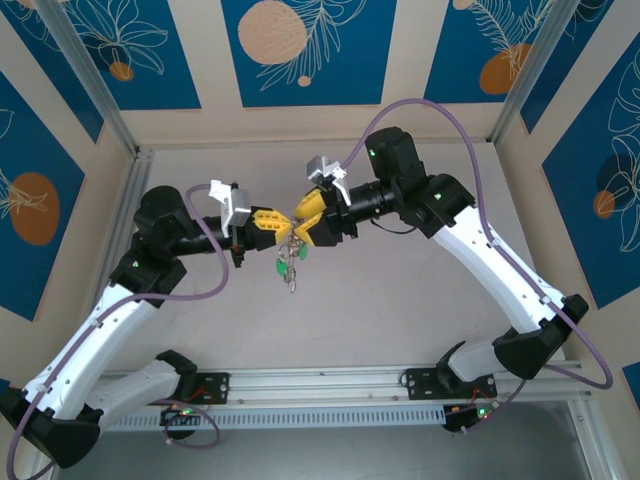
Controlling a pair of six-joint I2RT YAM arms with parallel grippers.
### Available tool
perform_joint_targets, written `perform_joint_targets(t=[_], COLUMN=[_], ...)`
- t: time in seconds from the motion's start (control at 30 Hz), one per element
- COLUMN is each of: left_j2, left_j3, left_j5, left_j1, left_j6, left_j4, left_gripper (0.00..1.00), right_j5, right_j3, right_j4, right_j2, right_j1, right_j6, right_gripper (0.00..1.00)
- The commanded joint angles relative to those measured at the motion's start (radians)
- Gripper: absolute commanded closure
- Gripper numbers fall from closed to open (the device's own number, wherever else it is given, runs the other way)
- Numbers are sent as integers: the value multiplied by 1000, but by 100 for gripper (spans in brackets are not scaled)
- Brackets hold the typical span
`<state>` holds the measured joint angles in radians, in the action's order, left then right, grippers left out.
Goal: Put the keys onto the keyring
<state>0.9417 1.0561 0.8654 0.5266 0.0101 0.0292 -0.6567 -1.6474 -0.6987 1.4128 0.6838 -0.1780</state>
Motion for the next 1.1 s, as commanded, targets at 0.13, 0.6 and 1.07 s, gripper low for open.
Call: perform_joint_targets(t=[0.13, 0.6, 1.07], left_j2=[-11, 13, 14], left_j3=[2, -7, 10], left_j5=[42, -2, 5], left_j1=[3, 4, 4], left_j6=[23, 5, -27], left_j4=[-73, -44, 54], left_gripper=[100, 100, 100], right_j5=[16, 8, 29], right_j3=[30, 12, -39], right_j4=[34, -3, -124], right_j2=[-6, -35, -42], right_j1=[8, 3, 7], right_j6=[4, 26, -62], right_gripper=[54, 100, 100])
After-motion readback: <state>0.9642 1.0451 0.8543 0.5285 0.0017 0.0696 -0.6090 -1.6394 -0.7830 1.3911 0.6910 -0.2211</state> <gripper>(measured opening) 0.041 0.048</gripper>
